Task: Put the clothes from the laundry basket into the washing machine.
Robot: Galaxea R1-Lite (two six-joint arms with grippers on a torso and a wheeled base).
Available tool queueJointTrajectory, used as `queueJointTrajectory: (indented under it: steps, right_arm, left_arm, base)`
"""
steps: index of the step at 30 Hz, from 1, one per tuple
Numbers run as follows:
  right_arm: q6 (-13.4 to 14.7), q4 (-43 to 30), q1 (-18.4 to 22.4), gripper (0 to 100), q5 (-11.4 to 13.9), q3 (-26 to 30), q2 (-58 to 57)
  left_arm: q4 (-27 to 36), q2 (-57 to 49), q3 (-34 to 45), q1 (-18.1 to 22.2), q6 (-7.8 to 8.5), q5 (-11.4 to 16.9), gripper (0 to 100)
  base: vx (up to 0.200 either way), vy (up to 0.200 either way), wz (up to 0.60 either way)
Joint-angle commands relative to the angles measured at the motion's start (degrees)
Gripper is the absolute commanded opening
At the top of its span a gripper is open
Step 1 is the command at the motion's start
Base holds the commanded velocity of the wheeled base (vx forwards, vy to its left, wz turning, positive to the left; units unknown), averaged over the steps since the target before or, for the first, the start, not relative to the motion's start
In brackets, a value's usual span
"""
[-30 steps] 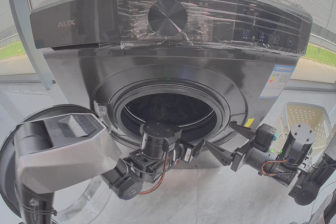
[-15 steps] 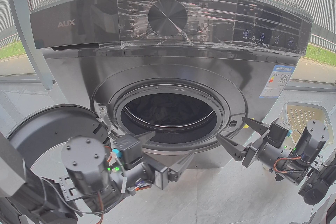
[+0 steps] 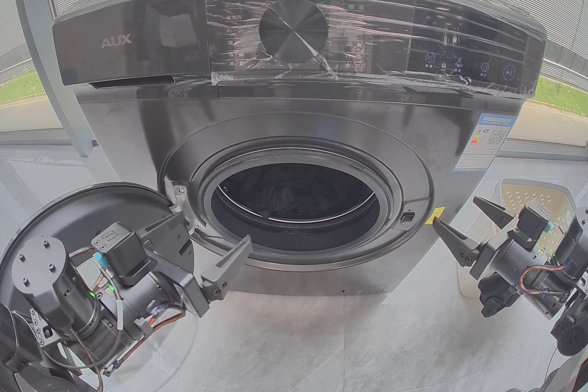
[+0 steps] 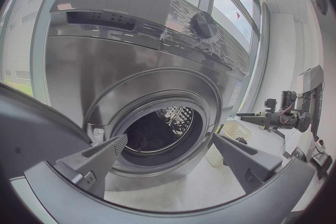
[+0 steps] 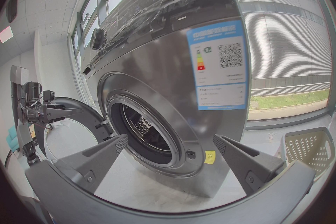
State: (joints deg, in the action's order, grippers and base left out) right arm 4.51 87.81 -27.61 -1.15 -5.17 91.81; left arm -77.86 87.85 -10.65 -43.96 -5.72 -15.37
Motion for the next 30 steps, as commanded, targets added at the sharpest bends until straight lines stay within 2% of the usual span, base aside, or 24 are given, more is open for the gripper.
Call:
queueJointTrajectory:
  steps: [1,2,6,7,9,12,16,21,22,23,25,29,30]
  right_arm:
    - [-0.12,-0.01,1.16,100,0.0,1.13,-2.69]
    - [-0.56,-0.09,1.6,100,-0.08,1.21,-3.3]
    - [-0.82,-0.09,1.86,100,-0.08,1.65,-3.57]
    - [-0.91,-0.09,1.95,100,-0.08,2.36,-4.0]
    - [-0.91,-0.09,1.95,100,-0.61,3.06,-4.53]
    - [-1.17,-0.18,3.53,100,-1.67,4.2,-5.94]
    - [-1.43,-2.82,5.9,100,-1.75,5.17,-9.72]
    - [-1.43,-15.12,6.61,100,-1.93,5.17,-19.91]
    - [-1.43,-15.12,6.61,100,-1.93,5.17,-19.91]
    - [-1.43,-22.42,6.61,100,-2.02,5.17,-26.59]
    - [-1.43,-25.67,6.69,100,-2.11,5.17,-29.84]
    - [-2.58,-36.66,8.36,100,-2.11,5.17,-42.5]
    - [-2.58,-36.66,8.36,100,-2.11,5.17,-42.5]
  left_arm:
    - [-0.27,-2.94,2.83,0.98,0.18,-0.01,100]
    - [-0.27,-3.65,4.15,0.98,1.32,-0.01,100]
    - [-0.36,-4.0,4.68,1.07,2.11,-0.01,100]
    - [-0.63,-5.84,5.47,1.16,3.08,-0.1,100]
    - [-0.63,-7.25,6.08,1.51,3.34,-0.1,100]
    - [-0.63,-9.18,7.4,1.77,5.1,-0.18,100]
    - [-0.54,-12.79,9.42,5.99,6.42,0.26,100]
    - [1.13,-19.11,10.65,8.1,8.79,1.4,100]
    - [1.13,-19.11,10.65,8.1,8.79,1.4,100]
    - [4.56,-23.33,10.65,9.15,10.11,1.4,100]
    - [6.49,-25.27,10.57,9.59,10.46,1.49,100]
    - [13.26,-32.74,10.65,10.12,11.08,1.4,100]
    - [13.26,-32.74,10.65,10.12,11.08,1.4,100]
  base:
    - [-0.2,0.0,0.0]
    - [-0.2,0.0,0.0]
    - [-0.2,0.0,0.0]
    - [-0.2,0.0,0.0]
    - [-0.2,0.0,0.0]
    - [-0.2,0.0,0.0]
    - [-0.2,0.0,0.0]
    - [-0.2,0.0,0.0]
    - [-0.2,0.0,0.0]
    - [-0.2,0.0,0.0]
    - [-0.2,0.0,0.0]
    - [-0.2,0.0,0.0]
    - [-0.2,0.0,0.0]
